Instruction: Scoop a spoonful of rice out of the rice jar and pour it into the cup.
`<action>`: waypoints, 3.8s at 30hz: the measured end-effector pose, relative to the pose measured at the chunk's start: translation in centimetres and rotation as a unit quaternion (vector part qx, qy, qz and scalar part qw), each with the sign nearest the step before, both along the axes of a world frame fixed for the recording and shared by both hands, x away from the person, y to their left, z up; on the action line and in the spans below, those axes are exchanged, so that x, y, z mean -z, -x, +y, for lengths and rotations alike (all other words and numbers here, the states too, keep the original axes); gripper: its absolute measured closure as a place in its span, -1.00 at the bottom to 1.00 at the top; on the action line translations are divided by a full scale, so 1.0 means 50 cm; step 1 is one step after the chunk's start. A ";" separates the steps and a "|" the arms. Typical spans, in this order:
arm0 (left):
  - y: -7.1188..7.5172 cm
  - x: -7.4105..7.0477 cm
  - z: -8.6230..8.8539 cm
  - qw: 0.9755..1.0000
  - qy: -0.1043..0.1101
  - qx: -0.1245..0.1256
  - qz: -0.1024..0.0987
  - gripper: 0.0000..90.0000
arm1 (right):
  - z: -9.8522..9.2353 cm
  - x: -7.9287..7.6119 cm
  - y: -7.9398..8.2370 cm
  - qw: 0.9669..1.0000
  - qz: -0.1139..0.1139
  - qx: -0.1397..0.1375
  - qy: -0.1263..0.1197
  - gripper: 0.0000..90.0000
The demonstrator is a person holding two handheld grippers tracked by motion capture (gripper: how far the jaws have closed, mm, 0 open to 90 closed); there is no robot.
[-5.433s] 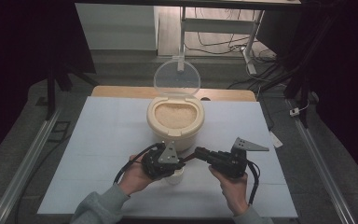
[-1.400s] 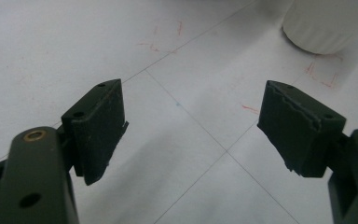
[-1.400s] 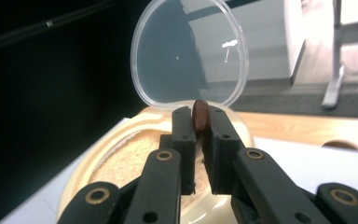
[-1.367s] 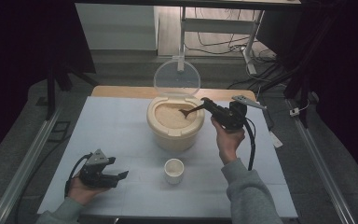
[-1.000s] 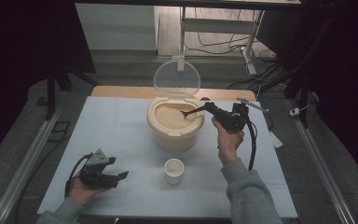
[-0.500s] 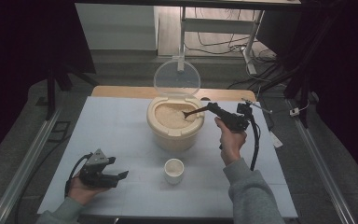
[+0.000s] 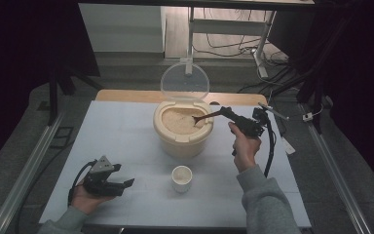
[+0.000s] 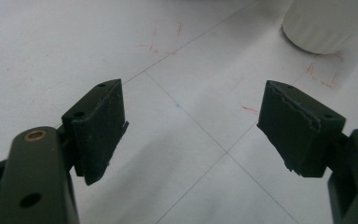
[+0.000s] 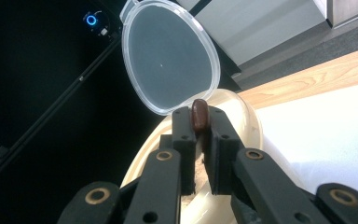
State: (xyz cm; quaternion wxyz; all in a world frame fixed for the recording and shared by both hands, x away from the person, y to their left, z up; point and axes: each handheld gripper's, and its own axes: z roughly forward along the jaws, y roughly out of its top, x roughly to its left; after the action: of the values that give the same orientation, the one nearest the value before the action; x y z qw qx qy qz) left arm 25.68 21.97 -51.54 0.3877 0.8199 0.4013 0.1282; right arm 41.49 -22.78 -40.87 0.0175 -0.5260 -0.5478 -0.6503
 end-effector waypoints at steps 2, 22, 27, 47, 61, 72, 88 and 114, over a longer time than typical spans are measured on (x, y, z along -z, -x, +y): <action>0.000 0.000 -0.001 1.000 -0.001 0.000 0.000 -0.50 | -0.003 0.000 -0.001 1.000 0.003 0.002 -0.004 0.84; 0.000 0.001 -0.002 1.000 -0.003 -0.001 -0.003 -0.50 | -0.026 -0.001 -0.004 0.999 0.023 0.004 -0.044 0.84; 0.000 0.001 -0.002 1.000 -0.004 0.000 -0.003 -0.50 | -0.033 -0.001 -0.006 0.998 0.029 0.006 -0.062 0.84; -0.001 0.001 -0.002 1.000 -0.005 -0.001 -0.003 -0.50 | -0.053 0.000 0.000 0.995 0.040 -0.001 -0.088 0.84; -0.001 0.002 -0.003 1.000 -0.007 0.000 -0.002 -0.50 | -0.058 -0.011 0.022 0.995 0.029 -0.017 -0.089 0.84; -0.001 0.001 -0.002 1.000 -0.006 0.000 -0.002 -0.50 | -0.059 -0.015 0.044 0.994 0.035 -0.045 -0.088 0.84; -0.001 0.002 -0.001 1.000 -0.006 -0.002 0.000 -0.50 | -0.064 0.008 0.097 0.990 0.056 -0.109 -0.070 0.84; -0.002 0.004 0.000 1.000 -0.009 -0.001 0.004 -0.50 | -0.027 0.067 0.123 0.988 0.064 -0.138 0.029 0.84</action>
State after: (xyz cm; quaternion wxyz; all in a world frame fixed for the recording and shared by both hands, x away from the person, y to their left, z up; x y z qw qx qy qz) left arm 25.81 21.96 -51.74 0.3785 0.8233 0.4028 0.1292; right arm 35.35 -24.16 -44.20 0.1266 -0.4859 -0.6318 -0.5905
